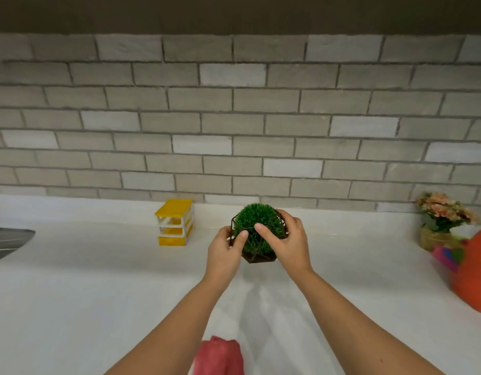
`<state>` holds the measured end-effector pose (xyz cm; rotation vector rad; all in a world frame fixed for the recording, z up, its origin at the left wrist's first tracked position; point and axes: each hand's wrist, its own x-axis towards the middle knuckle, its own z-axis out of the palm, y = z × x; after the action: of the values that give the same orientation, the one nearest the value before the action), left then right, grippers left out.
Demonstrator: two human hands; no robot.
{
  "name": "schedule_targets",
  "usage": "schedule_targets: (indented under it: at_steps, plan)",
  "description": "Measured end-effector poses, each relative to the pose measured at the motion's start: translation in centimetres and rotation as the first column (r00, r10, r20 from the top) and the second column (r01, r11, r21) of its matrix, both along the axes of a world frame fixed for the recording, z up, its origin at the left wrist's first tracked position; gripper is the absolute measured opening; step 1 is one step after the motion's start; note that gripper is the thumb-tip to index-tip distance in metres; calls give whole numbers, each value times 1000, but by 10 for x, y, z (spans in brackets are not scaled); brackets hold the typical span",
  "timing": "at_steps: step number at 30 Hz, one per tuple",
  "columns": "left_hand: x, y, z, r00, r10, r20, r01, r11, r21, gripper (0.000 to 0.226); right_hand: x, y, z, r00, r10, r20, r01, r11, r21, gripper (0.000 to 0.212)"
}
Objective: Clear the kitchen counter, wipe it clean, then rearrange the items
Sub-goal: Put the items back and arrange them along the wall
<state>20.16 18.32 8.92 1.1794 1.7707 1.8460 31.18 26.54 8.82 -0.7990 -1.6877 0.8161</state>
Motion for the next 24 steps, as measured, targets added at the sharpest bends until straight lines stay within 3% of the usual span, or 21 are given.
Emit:
schedule_targets:
  at_steps: [5, 8, 15, 21, 24]
  plan:
    - [-69, -31, 5, 1000, 4, -16, -4, 1000, -8, 14, -70, -29, 4, 1000, 22, -16, -22, 1000, -7, 72]
    - [-121, -54, 7, 1000, 21, -23, -21, 1000, -18, 22, -120, -50, 3, 999, 50, -16, -50, 998, -27, 71]
    - [-205, -75, -5, 999, 19, 45, -16, 998, -61, 32, -196, -76, -9, 995, 102, 8, -100, 990, -99, 47]
    - [-246, -74, -20, 995, 36, 98, -25, 993, -114, 34, -237, -54, -14, 949, 212, 233, -171, 968, -184, 74]
    - [-273, -79, -31, 994, 40, 106, -25, 990, -137, 35, -263, -54, -20, 923, 247, 294, -191, 959, -208, 76]
